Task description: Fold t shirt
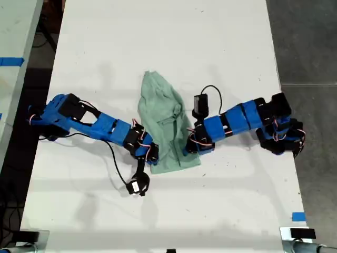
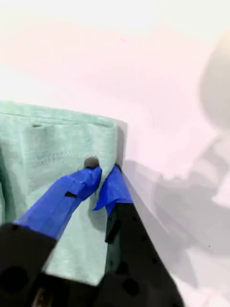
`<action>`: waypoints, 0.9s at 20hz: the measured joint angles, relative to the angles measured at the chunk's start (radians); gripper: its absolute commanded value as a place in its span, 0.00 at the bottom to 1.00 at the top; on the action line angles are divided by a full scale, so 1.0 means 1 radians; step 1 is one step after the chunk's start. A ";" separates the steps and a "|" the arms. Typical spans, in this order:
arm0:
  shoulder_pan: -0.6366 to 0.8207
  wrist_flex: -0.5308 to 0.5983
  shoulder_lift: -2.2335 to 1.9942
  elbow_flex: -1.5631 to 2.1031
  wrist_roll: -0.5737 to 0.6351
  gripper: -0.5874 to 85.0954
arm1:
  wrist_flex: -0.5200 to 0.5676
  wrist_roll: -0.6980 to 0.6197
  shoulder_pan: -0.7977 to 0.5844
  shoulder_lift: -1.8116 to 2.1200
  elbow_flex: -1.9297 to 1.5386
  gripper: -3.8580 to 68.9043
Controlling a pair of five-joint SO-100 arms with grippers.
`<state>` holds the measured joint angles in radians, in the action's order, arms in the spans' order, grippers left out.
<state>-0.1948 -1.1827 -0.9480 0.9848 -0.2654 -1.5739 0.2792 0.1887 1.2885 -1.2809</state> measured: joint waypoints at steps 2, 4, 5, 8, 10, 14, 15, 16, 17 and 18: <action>0.000 0.000 0.000 0.000 0.000 0.00 | 0.003 0.003 0.005 -0.009 0.000 0.09; 0.000 0.002 0.000 0.000 0.000 0.00 | 0.074 0.005 0.008 -0.049 -0.009 0.03; 0.000 0.006 0.000 -0.002 0.000 0.00 | 0.130 0.002 0.009 -0.061 -0.020 0.03; 0.000 0.011 0.000 -0.002 0.009 0.00 | 0.160 -0.005 0.012 -0.075 -0.006 0.03; -0.014 0.011 -0.002 -0.005 0.025 0.00 | 0.084 -0.048 0.026 -0.103 0.137 0.03; -0.077 -0.060 -0.198 0.021 0.028 0.00 | 0.055 -0.195 0.020 -0.025 0.351 0.03; -0.074 -0.092 -0.293 0.052 0.028 0.00 | 0.081 -0.238 -0.009 0.031 0.351 0.03; -0.043 -0.141 -0.383 0.071 0.037 0.00 | 0.112 -0.278 -0.058 0.095 0.344 0.03; 0.009 -0.179 -0.468 0.094 0.060 0.00 | 0.138 -0.318 -0.123 0.155 0.327 0.03; 0.080 -0.202 -0.540 0.115 0.089 0.00 | 0.160 -0.356 -0.192 0.193 0.307 0.03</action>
<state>-0.1150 -1.3852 -1.4880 1.0999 -0.1764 -1.4143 -0.0767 -0.0031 1.4818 -0.9741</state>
